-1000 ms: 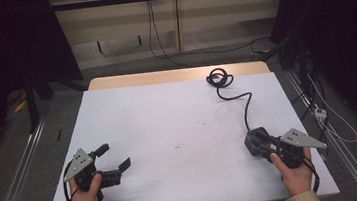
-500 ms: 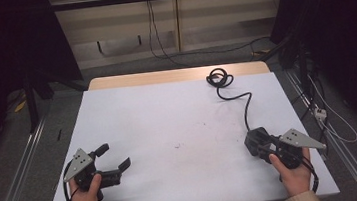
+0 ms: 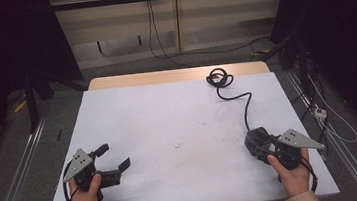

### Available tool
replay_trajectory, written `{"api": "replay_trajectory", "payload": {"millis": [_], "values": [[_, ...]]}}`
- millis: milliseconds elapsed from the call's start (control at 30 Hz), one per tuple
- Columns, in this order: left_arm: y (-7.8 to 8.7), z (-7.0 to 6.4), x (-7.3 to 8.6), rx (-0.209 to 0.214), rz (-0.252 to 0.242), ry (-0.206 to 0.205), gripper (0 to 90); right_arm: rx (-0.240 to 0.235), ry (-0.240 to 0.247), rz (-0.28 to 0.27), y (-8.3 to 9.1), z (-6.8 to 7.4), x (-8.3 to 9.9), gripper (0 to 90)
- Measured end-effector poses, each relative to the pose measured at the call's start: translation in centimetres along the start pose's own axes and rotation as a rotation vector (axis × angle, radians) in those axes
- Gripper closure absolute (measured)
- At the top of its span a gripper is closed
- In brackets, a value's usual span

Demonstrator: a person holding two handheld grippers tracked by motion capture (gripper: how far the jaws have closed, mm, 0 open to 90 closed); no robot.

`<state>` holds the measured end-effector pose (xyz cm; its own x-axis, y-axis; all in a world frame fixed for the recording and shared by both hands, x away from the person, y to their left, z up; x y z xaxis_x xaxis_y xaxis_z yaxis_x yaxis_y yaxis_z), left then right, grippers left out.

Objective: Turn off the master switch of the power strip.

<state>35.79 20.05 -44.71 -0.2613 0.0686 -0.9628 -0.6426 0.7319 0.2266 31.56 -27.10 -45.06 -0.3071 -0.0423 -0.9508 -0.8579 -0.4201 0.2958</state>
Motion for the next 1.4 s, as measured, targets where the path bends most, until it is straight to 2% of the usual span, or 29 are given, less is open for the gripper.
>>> {"api": "replay_trajectory", "payload": {"millis": [700,1033,1400], "values": [[0.07,-0.01,0.01,-0.001,-0.002,0.002,2.8,-0.021,-0.011,0.005,-0.32,0.56,0.02,31.0],[0.1,-0.02,0.0,0.0,-0.003,0.002,2.8,-0.042,0.006,0.006,-0.48,0.95,0.07,19.6],[0.12,-0.03,0.0,-0.001,-0.003,0.003,2.8,-0.041,0.009,-0.001,-0.38,0.98,0.17,10.1]]}}
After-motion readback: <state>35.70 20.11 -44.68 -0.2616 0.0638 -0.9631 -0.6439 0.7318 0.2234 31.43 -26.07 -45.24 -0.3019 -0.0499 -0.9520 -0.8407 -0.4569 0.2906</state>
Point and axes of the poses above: each handheld gripper's, and its own axes: y roughly backward along the jaws, x roughly out of its underside, z roughly to its left, the point moved 5 cm from there along -y, roughly forward along the jaws, and after that the axes turned 2 degrees about x, right-handed, at the moved point
